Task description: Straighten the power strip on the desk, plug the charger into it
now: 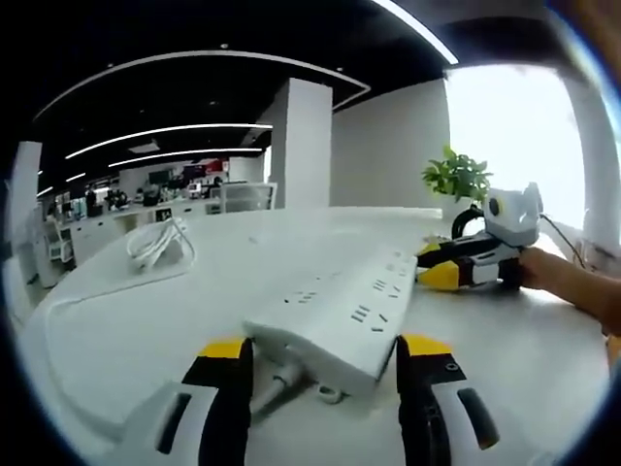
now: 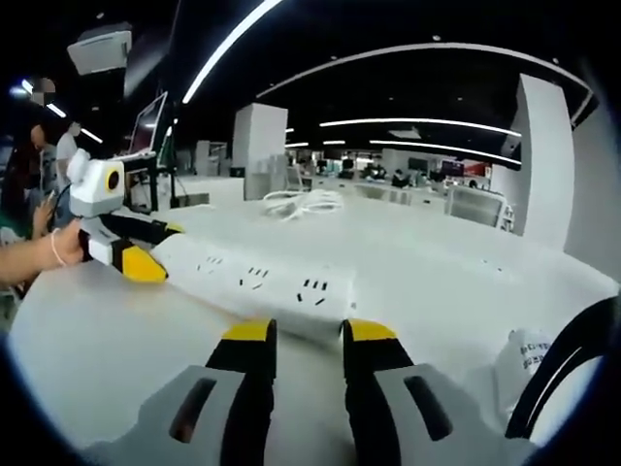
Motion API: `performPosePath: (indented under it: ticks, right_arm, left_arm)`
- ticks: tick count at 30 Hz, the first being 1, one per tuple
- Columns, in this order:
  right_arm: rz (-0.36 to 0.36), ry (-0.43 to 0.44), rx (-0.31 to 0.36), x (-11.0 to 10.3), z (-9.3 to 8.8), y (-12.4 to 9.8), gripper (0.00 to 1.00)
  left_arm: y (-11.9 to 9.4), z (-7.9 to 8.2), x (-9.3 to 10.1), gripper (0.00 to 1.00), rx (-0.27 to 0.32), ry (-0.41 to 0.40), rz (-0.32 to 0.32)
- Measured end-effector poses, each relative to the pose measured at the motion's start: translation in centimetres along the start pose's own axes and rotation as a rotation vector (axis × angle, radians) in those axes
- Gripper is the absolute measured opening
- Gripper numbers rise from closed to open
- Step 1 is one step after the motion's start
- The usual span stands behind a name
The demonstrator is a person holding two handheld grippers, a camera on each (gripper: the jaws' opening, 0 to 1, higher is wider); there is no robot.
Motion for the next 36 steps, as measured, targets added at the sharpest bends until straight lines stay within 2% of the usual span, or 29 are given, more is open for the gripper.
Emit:
performPosePath:
  ticks: [16, 21, 30, 36]
  right_arm:
    - [-0.018, 0.020, 0.003, -0.1, -0.1, -0.7, 0.24]
    - [-0.035, 0.039, 0.003, 0.0, -0.2, -1.1, 0.23]
    - [-0.050, 0.061, -0.003, 0.0, -0.3, -1.5, 0.23]
    - [-0.090, 0.007, -0.039, -0.1, -0.3, -1.8, 0.22]
  left_arm:
    - [0.3, 0.0, 0.0, 0.61, 0.001, 0.038, -0.002]
    - [0.7, 0.2, 0.0, 0.59, 0.005, 0.082, -0.013]
    - [0.9, 0.3, 0.1, 0.58, 0.009, 0.101, -0.037]
    - [0.9, 0.4, 0.2, 0.57, -0.014, 0.109, -0.054]
Point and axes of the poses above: the point that each gripper's makers call its tool centre point, and the gripper's own axes: y roughly forward along the fingers, x roughly to its right, z roughly out of its top, the point moved 2 cm from there along -y, roughly backward along the fingers, and after that the axes turned 7 degrees about -x, right-handed, at the moved point
